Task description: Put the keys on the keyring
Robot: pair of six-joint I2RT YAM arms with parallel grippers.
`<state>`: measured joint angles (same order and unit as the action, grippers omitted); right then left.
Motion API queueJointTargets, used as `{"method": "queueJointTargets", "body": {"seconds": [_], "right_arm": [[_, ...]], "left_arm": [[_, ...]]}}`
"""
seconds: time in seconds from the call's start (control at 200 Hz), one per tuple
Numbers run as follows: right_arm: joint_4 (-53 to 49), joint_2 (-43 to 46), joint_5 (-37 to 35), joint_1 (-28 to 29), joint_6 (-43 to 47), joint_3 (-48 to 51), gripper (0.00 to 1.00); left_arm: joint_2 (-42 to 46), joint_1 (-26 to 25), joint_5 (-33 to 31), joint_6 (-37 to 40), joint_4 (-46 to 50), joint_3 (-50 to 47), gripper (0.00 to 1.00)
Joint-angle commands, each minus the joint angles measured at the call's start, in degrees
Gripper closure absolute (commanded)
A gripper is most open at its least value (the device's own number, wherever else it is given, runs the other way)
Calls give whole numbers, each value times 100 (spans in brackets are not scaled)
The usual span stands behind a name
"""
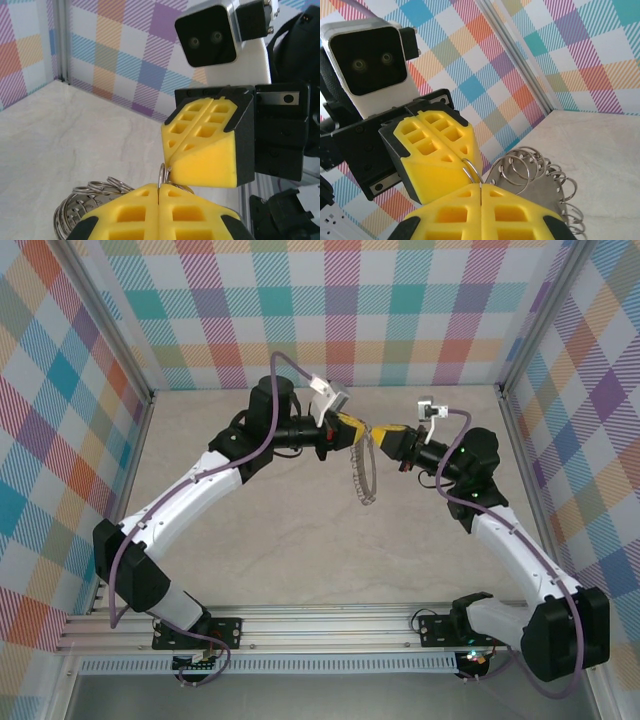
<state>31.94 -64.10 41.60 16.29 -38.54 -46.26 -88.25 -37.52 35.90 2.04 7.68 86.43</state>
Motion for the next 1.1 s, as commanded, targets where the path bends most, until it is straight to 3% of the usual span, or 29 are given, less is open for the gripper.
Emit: {"method": "queueJointTargets", "body": {"seconds": [0.0, 0.455, 0.56, 0.67, 0.875, 1.095], "right_arm": [[656, -92, 172, -29, -450, 136, 100], [1892, -547, 586, -12, -1680, 114, 100], [1192, -333, 670, -50, -1281, 32, 73], [18, 258, 344, -273, -640, 63, 57], [-508, 696, 132, -654, -464, 6, 53], [-112, 288, 129, -653, -575, -288, 54]], "left_arm": [[313, -69, -335, -391, -1192, -110, 100], [140, -68, -813, -986, -2177, -436, 100], [123, -71, -961, -995, -2245, -510, 100], [110, -71, -989, -986, -2230, -548, 100], [40, -69, -807, -974, -2140, -509, 100], [-57, -63, -443, -952, -1946, -432, 100]]}}
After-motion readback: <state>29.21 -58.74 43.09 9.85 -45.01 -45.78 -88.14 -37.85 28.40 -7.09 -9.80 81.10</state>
